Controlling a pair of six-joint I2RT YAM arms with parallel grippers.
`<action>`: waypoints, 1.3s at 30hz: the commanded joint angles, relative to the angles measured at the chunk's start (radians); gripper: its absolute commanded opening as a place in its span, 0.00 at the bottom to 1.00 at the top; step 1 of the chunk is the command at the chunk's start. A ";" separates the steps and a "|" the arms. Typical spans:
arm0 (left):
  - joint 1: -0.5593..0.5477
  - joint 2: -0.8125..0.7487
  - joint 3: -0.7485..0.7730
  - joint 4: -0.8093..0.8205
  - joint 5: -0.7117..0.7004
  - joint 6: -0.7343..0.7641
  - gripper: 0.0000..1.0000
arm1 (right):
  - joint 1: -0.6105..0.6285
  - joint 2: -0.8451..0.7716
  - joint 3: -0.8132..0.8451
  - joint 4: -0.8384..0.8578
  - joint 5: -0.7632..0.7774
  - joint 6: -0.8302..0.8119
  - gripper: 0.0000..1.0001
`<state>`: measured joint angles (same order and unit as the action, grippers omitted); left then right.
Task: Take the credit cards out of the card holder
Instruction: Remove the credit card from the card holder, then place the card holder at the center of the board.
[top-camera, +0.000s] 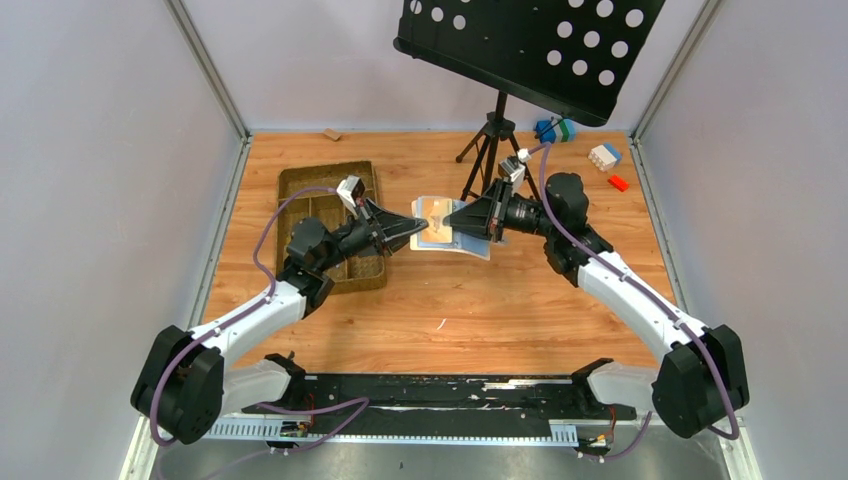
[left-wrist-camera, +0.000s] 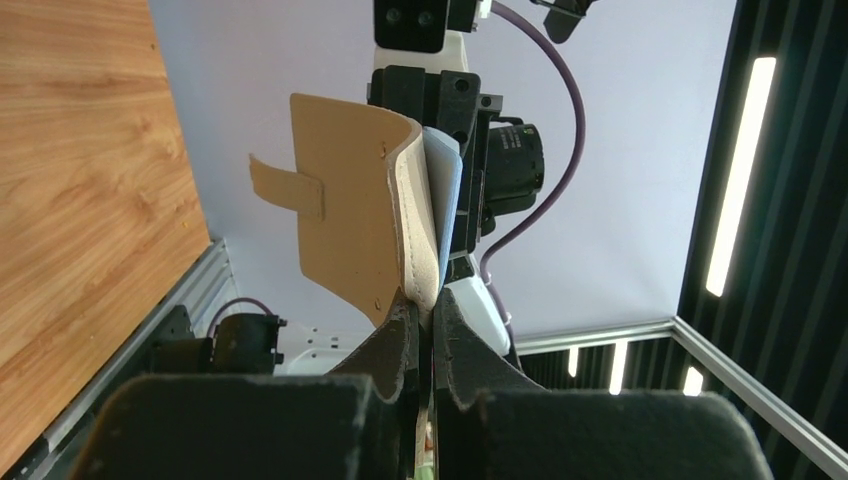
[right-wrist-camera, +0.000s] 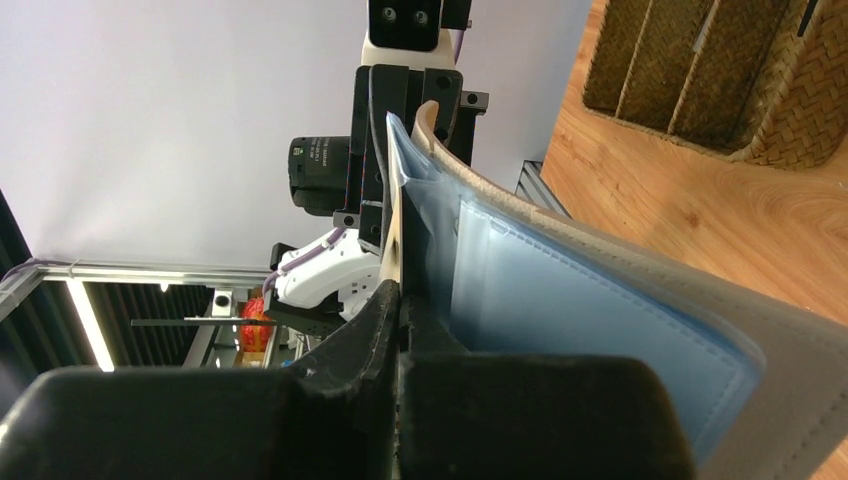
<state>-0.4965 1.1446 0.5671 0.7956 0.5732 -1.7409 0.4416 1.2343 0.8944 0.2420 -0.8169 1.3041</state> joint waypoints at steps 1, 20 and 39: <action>-0.001 -0.035 0.002 0.099 -0.042 -0.008 0.01 | -0.032 -0.042 -0.026 -0.045 0.000 -0.019 0.00; -0.001 -0.055 0.025 -0.017 -0.039 0.067 0.03 | -0.074 -0.091 -0.023 -0.170 -0.027 -0.088 0.00; -0.040 0.036 0.173 -0.676 -0.021 0.531 0.00 | -0.288 -0.188 0.077 -0.829 0.091 -0.557 0.00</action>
<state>-0.5102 1.1244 0.6842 0.2245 0.5453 -1.3331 0.1501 1.0718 0.8993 -0.4564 -0.7815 0.8703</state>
